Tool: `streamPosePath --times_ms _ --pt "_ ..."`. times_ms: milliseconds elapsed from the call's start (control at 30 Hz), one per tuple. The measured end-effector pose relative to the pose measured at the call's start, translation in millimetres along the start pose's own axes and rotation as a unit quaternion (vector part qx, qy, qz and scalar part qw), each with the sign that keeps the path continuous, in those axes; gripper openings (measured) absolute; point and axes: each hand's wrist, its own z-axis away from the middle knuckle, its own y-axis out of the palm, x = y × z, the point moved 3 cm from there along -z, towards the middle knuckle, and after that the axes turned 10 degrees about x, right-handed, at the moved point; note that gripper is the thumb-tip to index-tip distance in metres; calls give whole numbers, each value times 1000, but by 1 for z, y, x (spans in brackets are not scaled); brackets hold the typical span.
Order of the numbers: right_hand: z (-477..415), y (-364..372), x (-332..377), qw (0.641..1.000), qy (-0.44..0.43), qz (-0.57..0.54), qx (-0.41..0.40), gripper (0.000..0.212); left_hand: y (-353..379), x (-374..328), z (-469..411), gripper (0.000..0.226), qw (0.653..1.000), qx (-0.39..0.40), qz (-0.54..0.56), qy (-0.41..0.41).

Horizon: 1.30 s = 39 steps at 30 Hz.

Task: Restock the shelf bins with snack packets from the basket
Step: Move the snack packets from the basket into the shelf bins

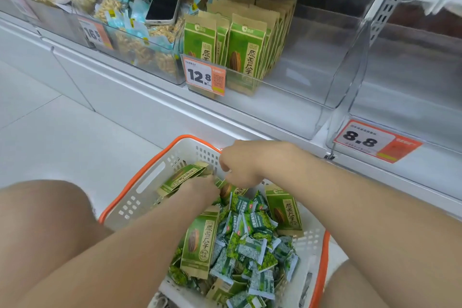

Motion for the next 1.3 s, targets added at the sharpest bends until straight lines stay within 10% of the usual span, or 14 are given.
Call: streamPosePath --times_ms 500,700,867,967,1133,1300 --pt "13 -10 -32 998 28 -15 -47 21 -62 33 48 33 948 -190 227 -116" --pt "34 -15 -47 994 -16 -55 -97 50 -97 57 86 32 869 -219 440 -60" --pt "53 -11 -47 986 -52 -106 -117 99 -106 70 116 32 725 -237 647 -15" --pt "66 -21 -46 966 -77 -118 -217 75 -107 76 132 41 645 -223 731 -8" --pt "100 -47 -52 903 -131 -169 -372 15 -114 81 148 29 625 -248 740 11" --pt "110 -55 -69 861 -28 -284 -421 32 -130 77 165 31 631 -248 717 161"
